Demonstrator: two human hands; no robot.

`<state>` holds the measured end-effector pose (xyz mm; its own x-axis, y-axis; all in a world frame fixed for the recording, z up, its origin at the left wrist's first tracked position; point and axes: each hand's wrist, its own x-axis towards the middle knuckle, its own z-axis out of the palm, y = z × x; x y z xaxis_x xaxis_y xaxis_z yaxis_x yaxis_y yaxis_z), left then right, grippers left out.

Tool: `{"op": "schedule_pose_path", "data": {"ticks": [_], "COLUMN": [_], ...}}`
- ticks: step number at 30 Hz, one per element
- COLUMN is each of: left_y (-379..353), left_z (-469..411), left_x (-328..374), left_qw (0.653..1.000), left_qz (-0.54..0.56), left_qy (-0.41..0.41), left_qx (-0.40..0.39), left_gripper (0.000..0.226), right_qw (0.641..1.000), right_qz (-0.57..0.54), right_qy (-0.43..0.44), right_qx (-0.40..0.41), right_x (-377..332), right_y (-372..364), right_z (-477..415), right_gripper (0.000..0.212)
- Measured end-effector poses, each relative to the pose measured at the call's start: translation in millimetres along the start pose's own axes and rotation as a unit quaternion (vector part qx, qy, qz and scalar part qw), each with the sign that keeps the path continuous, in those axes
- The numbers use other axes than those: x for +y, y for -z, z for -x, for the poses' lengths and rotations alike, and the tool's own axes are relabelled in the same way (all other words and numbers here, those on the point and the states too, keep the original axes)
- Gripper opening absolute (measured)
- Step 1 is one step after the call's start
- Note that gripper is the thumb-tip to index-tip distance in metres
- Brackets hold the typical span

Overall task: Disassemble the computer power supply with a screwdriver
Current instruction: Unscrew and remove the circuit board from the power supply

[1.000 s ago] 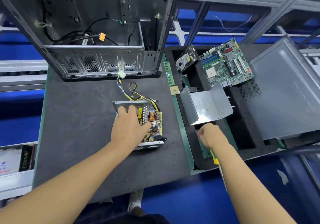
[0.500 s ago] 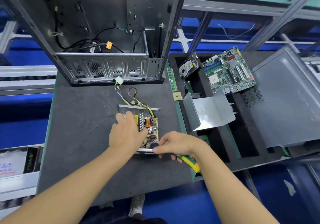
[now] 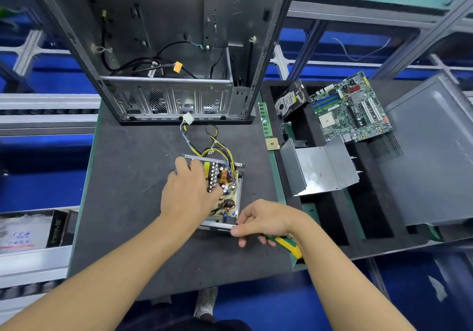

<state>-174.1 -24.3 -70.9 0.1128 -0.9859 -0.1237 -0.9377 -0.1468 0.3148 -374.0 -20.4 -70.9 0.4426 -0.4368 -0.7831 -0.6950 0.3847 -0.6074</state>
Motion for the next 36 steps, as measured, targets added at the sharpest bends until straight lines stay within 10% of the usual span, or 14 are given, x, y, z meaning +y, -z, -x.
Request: {"op": "schedule_pose_path", "data": {"ticks": [12,25,36], "left_y": [-5,-13,10], "left_z": [8,25,-23], "left_x": [-12,-36,-92], "left_qw": [0.998,0.991,0.940], "left_qz": [0.023,0.027,0.212], "left_qy": [-0.001,-0.128,0.093], "left_qx": [-0.052,-0.016,-0.250], "left_gripper": [0.046,0.041,0.026], "right_qw": [0.997,0.951,0.912], "right_qz": [0.069,0.001,0.028], "right_qy": [-0.019,-0.024,-0.002], "right_qx": [-0.020,0.308,0.408], "right_x": [-3,-12,-9], "right_y": [1,-20,-31], "right_z": [4,-35,-44], "right_gripper": [0.040,0.049,0.034]}}
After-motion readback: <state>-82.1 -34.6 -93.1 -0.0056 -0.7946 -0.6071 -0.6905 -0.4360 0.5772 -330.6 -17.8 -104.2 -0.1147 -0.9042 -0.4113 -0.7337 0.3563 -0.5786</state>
